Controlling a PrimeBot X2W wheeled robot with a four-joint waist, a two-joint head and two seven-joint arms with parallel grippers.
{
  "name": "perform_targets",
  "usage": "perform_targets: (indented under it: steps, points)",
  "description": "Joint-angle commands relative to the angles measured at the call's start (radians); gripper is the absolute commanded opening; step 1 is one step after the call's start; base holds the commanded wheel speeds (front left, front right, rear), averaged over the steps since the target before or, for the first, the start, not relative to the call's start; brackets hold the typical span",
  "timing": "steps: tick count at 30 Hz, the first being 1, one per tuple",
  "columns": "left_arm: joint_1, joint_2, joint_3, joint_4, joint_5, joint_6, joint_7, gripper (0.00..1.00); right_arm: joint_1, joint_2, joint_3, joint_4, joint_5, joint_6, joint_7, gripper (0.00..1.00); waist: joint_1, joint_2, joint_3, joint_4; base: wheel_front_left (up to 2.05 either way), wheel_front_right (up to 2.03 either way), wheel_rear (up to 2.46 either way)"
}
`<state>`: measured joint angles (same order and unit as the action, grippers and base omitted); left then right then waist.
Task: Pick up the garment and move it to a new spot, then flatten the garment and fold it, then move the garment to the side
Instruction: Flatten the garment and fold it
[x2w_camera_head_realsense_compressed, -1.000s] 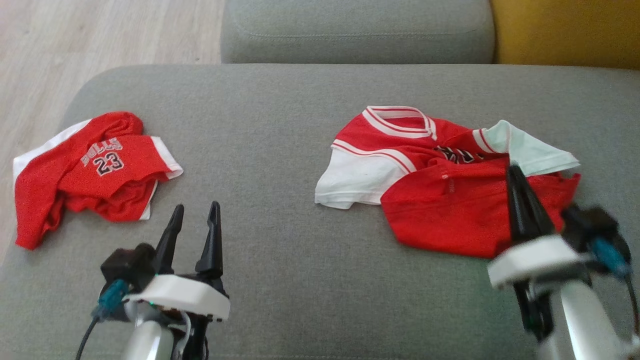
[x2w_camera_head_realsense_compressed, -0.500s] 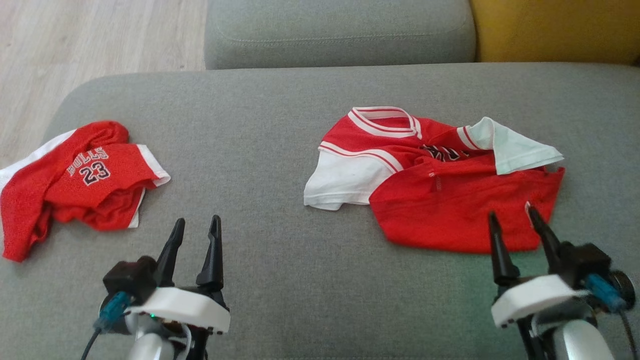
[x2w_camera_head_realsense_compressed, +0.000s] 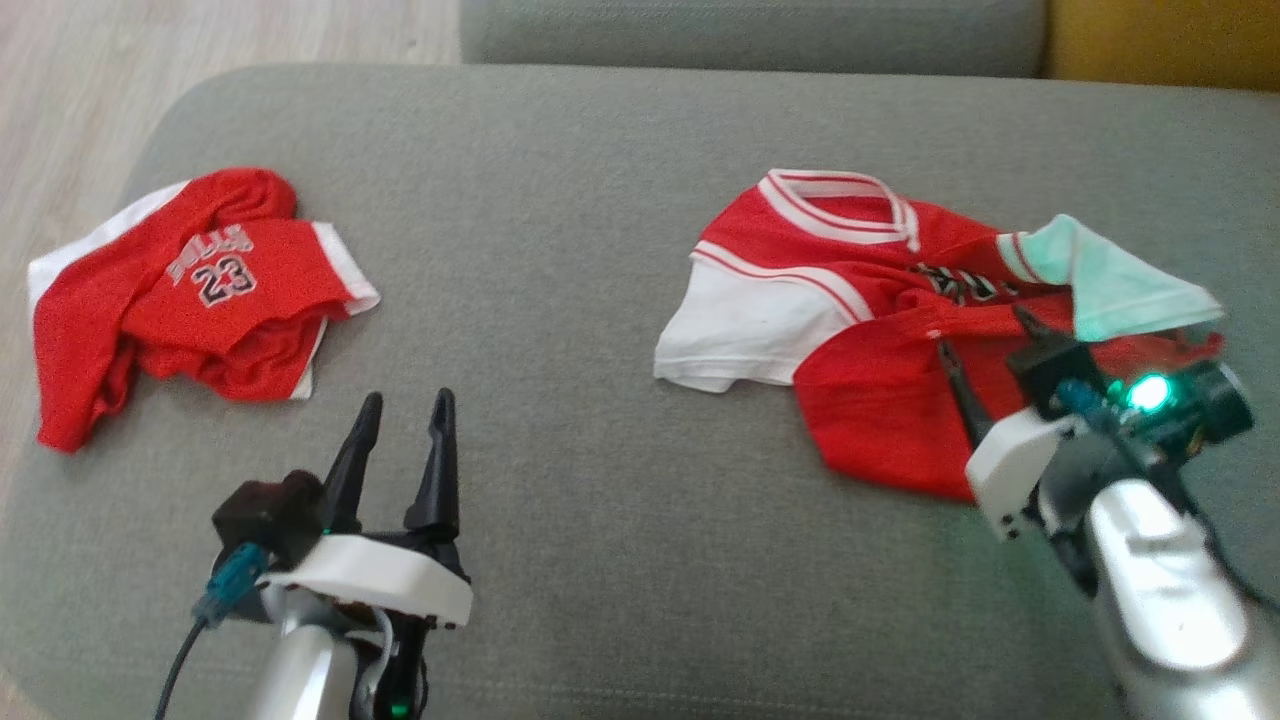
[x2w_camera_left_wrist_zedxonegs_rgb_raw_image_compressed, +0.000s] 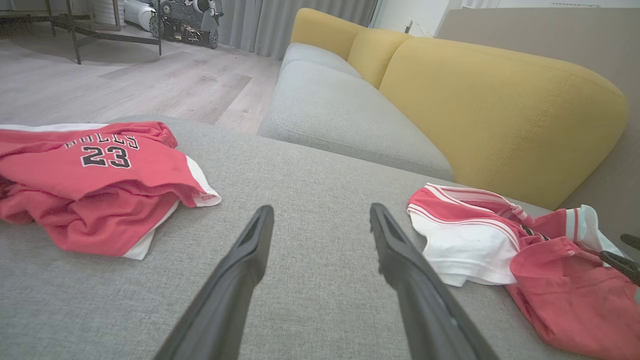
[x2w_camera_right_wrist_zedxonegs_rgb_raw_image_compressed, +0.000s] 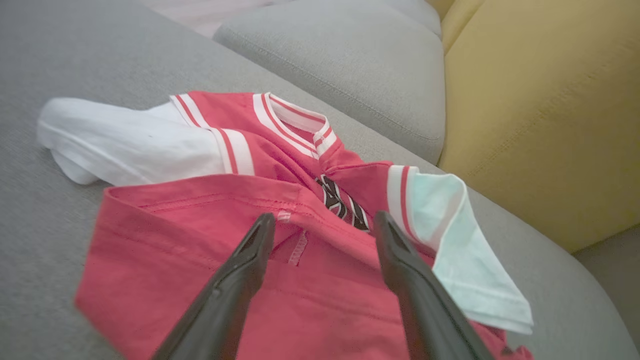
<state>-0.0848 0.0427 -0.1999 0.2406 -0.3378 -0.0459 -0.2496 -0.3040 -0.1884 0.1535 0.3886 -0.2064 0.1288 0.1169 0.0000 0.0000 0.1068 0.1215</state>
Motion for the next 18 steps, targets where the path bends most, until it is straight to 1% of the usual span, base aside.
perform_targets:
  steps: [1, 4, 5, 10, 13, 18]
  points:
    - [-0.05, 0.008, 0.022, -0.026, -0.004, -0.007, -0.012, 1.0, -0.064, -0.032, 0.04, 0.0, 0.002, 0.002, 0.008, 1.0, 0.0, 0.0, 0.025, 0.028, 0.0, 0.0, 0.0]
    - [-0.063, 0.008, 0.014, -0.024, -0.008, -0.007, -0.012, 1.0, -0.125, -0.077, 0.093, 0.066, 0.021, 0.002, 0.023, 1.0, 0.0, 0.0, 0.043, 0.049, 0.0, 0.0, 0.0]
    - [-0.063, 0.008, 0.014, -0.024, -0.008, -0.007, -0.012, 1.0, -0.125, -0.077, 0.093, 0.066, 0.021, 0.002, 0.023, 1.0, 0.0, 0.0, 0.043, 0.049, 0.0, 0.0, 0.0]
    - [-0.074, 0.008, 0.015, -0.02, -0.011, -0.009, -0.012, 1.0, -0.203, -0.138, 0.198, 0.148, 0.047, 0.002, 0.036, 1.0, 0.0, 0.0, 0.063, 0.07, 0.0, 0.0, 0.0]
    - [-0.076, 0.008, 0.019, -0.02, -0.009, -0.011, -0.012, 1.0, -0.234, -0.156, 0.24, 0.181, 0.069, 0.002, 0.044, 1.0, 0.0, 0.0, 0.071, 0.073, 0.0, 0.0, 0.0]
    - [-0.08, 0.008, 0.023, -0.018, -0.006, -0.011, -0.012, 1.0, -0.262, -0.164, 0.28, 0.217, 0.111, 0.002, 0.058, 1.0, 0.0, 0.0, 0.075, 0.07, 0.0, 0.0, 0.0]
